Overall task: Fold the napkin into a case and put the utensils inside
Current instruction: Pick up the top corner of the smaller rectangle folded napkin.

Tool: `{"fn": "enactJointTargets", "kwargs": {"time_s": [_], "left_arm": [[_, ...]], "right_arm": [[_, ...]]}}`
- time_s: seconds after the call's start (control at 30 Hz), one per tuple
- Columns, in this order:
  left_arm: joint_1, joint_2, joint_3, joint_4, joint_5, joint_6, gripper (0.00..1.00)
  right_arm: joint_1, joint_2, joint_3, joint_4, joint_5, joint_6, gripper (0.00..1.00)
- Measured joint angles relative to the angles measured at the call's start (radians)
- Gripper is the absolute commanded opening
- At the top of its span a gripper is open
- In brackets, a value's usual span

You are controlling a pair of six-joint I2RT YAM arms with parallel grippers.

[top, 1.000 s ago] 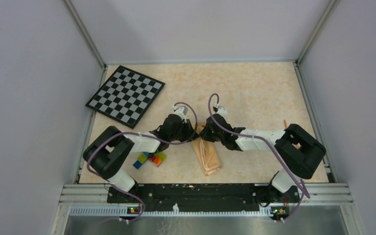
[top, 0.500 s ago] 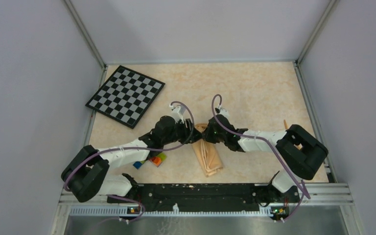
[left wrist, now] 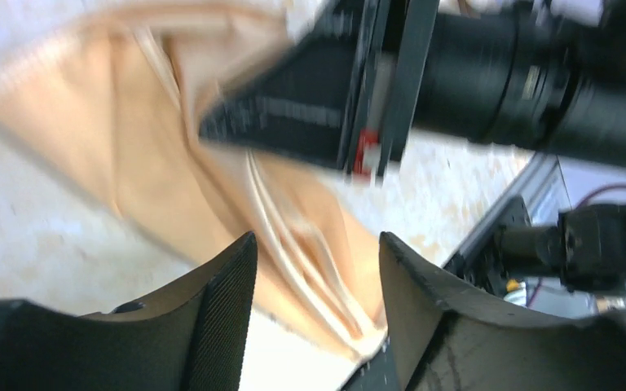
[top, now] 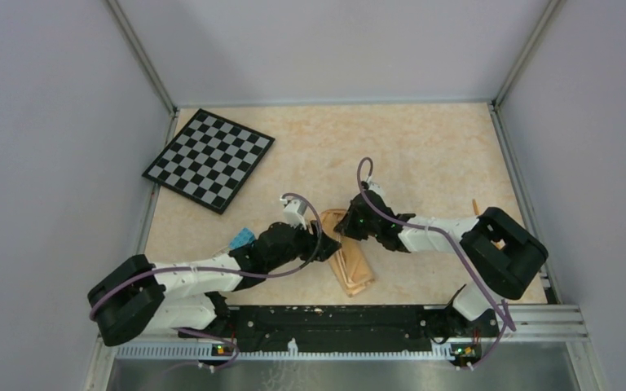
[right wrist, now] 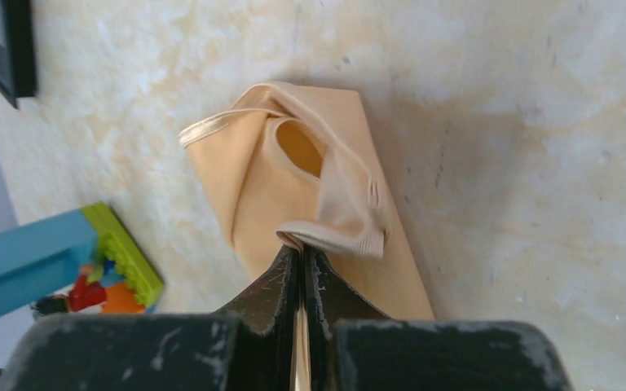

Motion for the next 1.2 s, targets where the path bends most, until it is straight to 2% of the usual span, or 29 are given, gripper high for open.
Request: {"fn": "enactJointTargets", "kwargs": {"time_s": [0.2, 0.3, 0.6, 0.93, 1.07, 1.2], "left_arm": [[-0.035, -0.150, -0.066, -0.113, -0.016, 0.001, 0.67], [-0.035, -0.174, -0.066, -0.118, -0.026, 0.003, 0.68], [-0.035, 0.105, -0.016, -0.057, 0.006, 0.006, 0.68], [-0.036, 0.154, 0.046, 0.008, 0.003, 0.024, 0.73], [-0.038, 0.161, 0.060, 0.002, -0.009, 0.025, 0.67], [-0.039, 0.230, 0.140, -0.032, -0.037, 0.025, 0.59]], "right_arm": [[-0.021, -0.021, 0.000, 0.066, 0.007, 0.012, 0.00], [-0.021, -0.024, 0.000, 0.079, 0.007, 0.014, 0.00], [-0.021, -0.035, 0.000, 0.099, -0.001, 0.032, 0.00], [-0.021, -0.039, 0.000, 0.098, -0.001, 0.033, 0.00], [-0.020, -0.039, 0.000, 0.099, -0.001, 0.033, 0.00], [-0.020, -0.043, 0.000, 0.098, 0.000, 0.033, 0.00]]}}
